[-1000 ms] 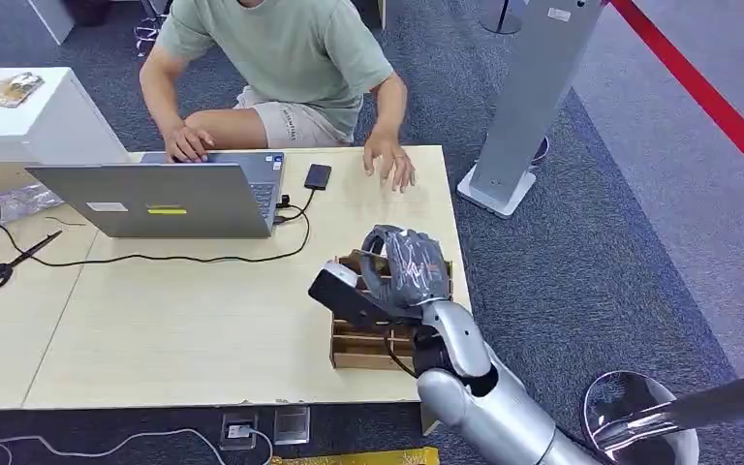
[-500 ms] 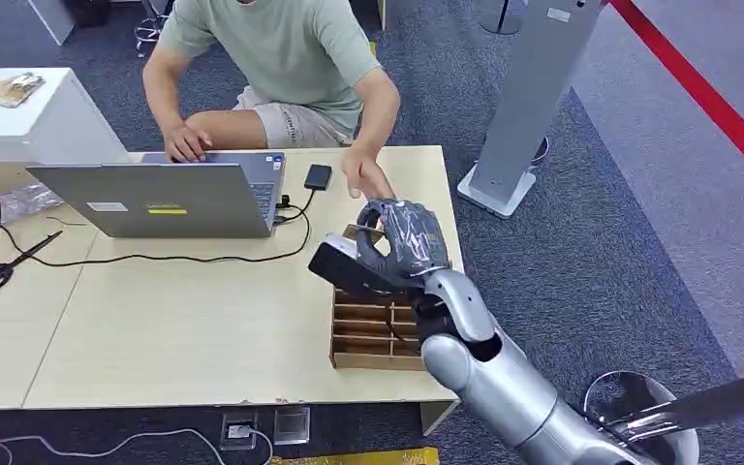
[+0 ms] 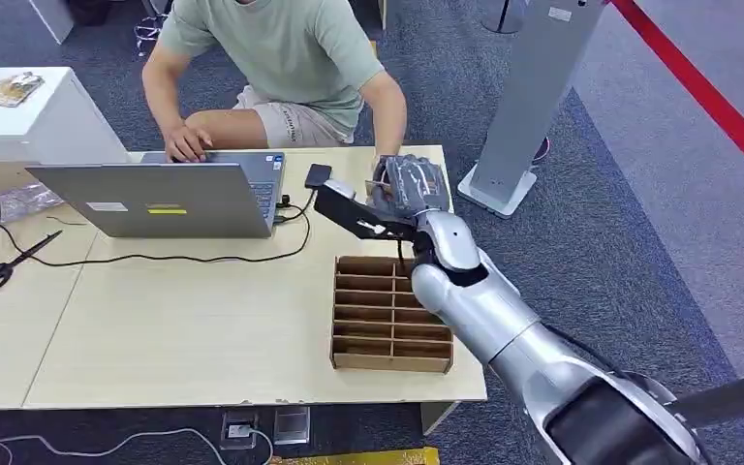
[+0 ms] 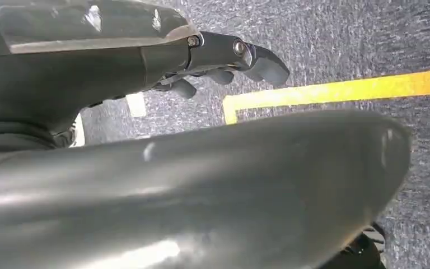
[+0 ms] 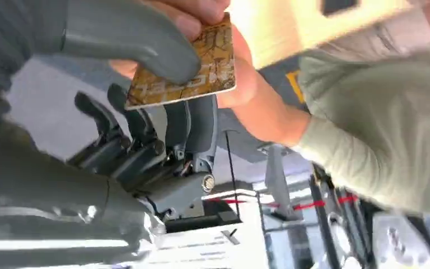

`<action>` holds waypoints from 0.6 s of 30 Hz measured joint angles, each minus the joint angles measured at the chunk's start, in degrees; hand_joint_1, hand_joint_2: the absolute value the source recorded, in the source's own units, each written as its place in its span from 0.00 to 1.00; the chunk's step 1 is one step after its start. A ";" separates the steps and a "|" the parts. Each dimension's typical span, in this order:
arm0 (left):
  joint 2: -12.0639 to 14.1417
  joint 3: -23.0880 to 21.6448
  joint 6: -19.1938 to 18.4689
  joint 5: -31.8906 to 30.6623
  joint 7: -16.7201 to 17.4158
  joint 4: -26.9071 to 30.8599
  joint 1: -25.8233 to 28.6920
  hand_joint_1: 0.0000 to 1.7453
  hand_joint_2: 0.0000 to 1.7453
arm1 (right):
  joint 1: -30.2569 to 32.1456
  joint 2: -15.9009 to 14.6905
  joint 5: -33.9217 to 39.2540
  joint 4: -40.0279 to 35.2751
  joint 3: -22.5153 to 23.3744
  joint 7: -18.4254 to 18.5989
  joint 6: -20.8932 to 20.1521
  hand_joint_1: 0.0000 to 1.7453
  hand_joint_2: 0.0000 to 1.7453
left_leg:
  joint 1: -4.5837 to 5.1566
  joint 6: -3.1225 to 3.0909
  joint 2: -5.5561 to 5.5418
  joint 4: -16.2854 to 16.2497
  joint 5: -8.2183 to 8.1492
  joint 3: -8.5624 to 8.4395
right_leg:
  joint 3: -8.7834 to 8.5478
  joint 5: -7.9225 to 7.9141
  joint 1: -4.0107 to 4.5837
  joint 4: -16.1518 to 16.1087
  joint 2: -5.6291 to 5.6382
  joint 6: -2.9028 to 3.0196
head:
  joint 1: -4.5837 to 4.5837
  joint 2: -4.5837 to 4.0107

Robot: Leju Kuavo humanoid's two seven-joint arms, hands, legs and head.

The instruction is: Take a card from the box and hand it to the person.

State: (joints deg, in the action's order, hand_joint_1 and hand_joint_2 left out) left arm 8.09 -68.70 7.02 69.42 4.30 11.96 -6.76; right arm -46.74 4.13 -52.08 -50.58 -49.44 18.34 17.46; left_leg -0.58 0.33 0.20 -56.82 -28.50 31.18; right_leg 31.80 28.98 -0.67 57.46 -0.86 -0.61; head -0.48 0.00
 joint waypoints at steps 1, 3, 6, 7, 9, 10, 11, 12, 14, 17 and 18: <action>0.00 -0.04 -0.04 0.02 0.05 0.00 0.00 0.00 0.00 | -0.04 0.13 -0.22 0.85 0.00 0.09 0.00 0.00 1.00 | 0.00 0.00 0.00 0.00 0.00 0.00 | 0.00 0.00 0.00 0.00 0.00 0.00 | 0.00 0.00; 0.00 -0.15 -0.22 0.02 0.05 0.00 -0.02 0.00 0.00 | -0.09 0.44 -0.29 2.36 0.00 0.24 0.02 0.00 1.00 | 0.00 0.00 0.00 0.00 0.00 -0.01 | 0.00 0.00 0.00 0.00 0.01 0.00 | -0.02 0.00; 0.00 -0.39 -0.52 -0.09 -0.04 0.00 -0.29 0.00 0.00 | -0.12 0.61 -0.37 3.81 0.00 0.24 0.35 0.00 1.00 | 0.00 0.00 0.00 0.00 0.00 -0.01 | -0.01 0.00 0.00 0.00 0.00 0.00 | 0.02 0.00; 0.00 -0.44 -0.57 -0.13 -0.09 0.00 -0.39 0.00 0.00 | -0.13 0.66 -0.37 4.11 0.00 0.22 0.48 0.00 1.00 | 0.00 0.00 0.00 0.00 0.00 -0.02 | -0.01 0.00 0.00 0.00 0.00 0.00 | -0.04 0.00; 0.00 -0.55 -0.61 -0.17 -0.26 0.00 -0.67 0.00 0.00 | -0.13 0.79 -0.55 4.64 0.00 0.24 0.63 0.00 1.00 | 0.00 0.00 0.00 0.00 0.00 -0.03 | -0.01 0.00 0.00 0.00 0.01 0.00 | 0.00 0.02; 0.00 -0.61 -0.59 -0.17 -0.28 0.00 -0.81 0.00 0.00 | -0.13 0.85 -0.68 4.84 0.02 0.24 0.66 0.00 1.00 | 0.00 0.00 0.01 0.00 0.00 -0.03 | -0.01 0.00 0.00 0.00 0.01 0.00 | 0.00 0.00; 0.00 -0.68 -0.61 -0.17 -0.35 0.00 -0.90 0.00 0.00 | -0.13 0.85 -0.72 4.92 0.04 0.24 0.70 0.00 1.00 | 0.00 0.00 0.01 0.00 0.00 -0.04 | -0.01 0.00 0.00 0.00 0.01 0.00 | 0.02 0.00; 0.00 -0.76 -0.59 -0.15 -0.43 0.00 -0.97 0.00 0.00 | -0.12 0.85 -0.66 4.97 0.07 0.26 0.79 0.00 1.00 | 0.00 0.00 0.01 0.00 0.00 -0.04 | -0.01 0.00 0.00 0.00 0.01 0.00 | 0.04 0.00; 0.00 -0.87 -0.59 -0.04 -0.55 0.00 -0.98 0.00 0.00 | -0.07 0.85 -0.07 4.94 0.42 0.42 0.96 0.00 1.00 | 0.00 0.00 0.01 -0.01 0.00 -0.04 | 0.00 0.00 0.00 0.00 0.02 0.00 | 0.02 0.00; 0.00 -1.16 -0.59 0.13 -0.57 0.00 -0.91 0.00 0.00 | 0.24 0.64 1.00 4.27 1.18 0.50 1.53 0.00 1.00 | 0.00 0.00 0.02 -0.01 0.00 -0.04 | 0.00 0.00 0.00 0.00 0.02 0.00 | 0.00 0.00; 0.00 -1.22 -0.55 0.24 -0.57 0.00 -0.85 0.00 0.00 | 0.59 0.35 1.55 3.37 1.48 0.50 1.92 0.00 1.00 | 0.00 0.00 0.01 -0.01 0.00 -0.03 | 0.00 0.00 0.00 0.00 0.01 0.00 | 0.04 0.00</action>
State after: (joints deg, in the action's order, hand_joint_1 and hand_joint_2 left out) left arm 8.09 -69.92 6.47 69.66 3.74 11.96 -7.62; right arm -46.15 4.48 -50.54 -47.21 -47.96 18.84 19.39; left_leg -0.58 0.33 0.21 -56.83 -28.50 31.15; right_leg 31.80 28.98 -0.67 57.46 -0.84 -0.61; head -0.44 0.00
